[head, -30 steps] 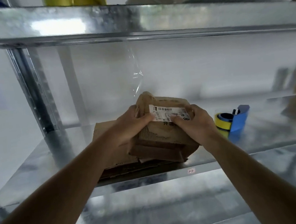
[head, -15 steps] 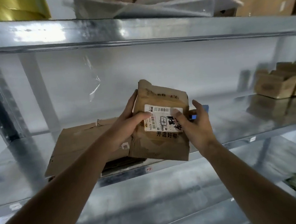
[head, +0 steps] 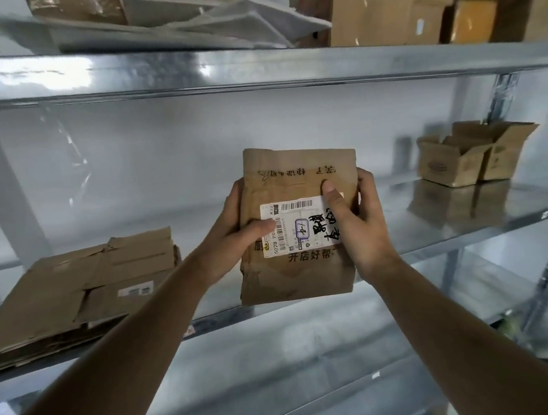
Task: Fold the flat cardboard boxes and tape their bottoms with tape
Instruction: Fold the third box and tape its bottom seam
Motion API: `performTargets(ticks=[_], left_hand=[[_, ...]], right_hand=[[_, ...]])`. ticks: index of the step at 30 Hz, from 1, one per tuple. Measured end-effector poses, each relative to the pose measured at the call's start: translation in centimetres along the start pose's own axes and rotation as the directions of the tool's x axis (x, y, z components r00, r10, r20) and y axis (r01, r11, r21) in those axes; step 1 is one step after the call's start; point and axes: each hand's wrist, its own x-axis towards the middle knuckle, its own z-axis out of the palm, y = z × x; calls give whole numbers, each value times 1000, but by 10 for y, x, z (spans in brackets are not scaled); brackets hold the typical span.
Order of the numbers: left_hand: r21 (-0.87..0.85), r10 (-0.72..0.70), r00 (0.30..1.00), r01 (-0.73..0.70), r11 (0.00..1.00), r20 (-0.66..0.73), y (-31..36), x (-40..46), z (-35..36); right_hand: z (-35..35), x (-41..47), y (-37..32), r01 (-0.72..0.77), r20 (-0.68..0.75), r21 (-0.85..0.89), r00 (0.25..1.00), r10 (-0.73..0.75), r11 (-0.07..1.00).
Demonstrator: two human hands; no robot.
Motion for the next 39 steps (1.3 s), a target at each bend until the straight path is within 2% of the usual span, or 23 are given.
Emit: performTargets(ticks=[2, 6, 8, 11, 17, 22, 26, 30, 33, 36, 39], left_hand=[[19, 35, 999, -34, 999, -38, -1, 12, 18], [163, 190, 967, -163, 973, -171, -1, 39, 57], [190, 244, 953, -209, 959, -180, 0, 55, 76], [165, 272, 955, -251, 954, -119, -2, 82, 96], [302, 401, 915, -396, 867, 51, -19, 144, 115], [203, 401, 915, -403, 892, 53, -46, 188, 133], [191, 438, 896, -443, 876, 68, -62, 216, 143], [184, 347, 936, -353, 917, 64, -72, 232, 148], [200, 310, 950, -310, 929, 33, -76, 241, 149], [180, 309, 950, -312, 933, 47, -77, 249, 151], [250, 351, 935, -354, 901, 55, -79, 257, 156]], right_hand=[[-20, 3, -2, 23, -18, -1, 1000, -23, 1000], [-60, 14, -6, 61, -106, -8, 992, -61, 998], [-79, 26, -7, 110, -154, -28, 982, -113, 994], [-107, 47, -3, 176, -194, -52, 964, -183, 983], [-158, 86, 16, 217, -307, -166, 916, -260, 962], [-182, 119, 34, 295, -329, -275, 865, -378, 915], [-196, 140, 50, 341, -350, -276, 835, -424, 899], [-212, 152, 65, 271, -376, -340, 839, -394, 900], [-220, 161, 73, 251, -344, -349, 862, -372, 903], [-227, 175, 79, 295, -269, -378, 872, -409, 878], [-233, 188, 84, 326, -260, -402, 855, -448, 856]])
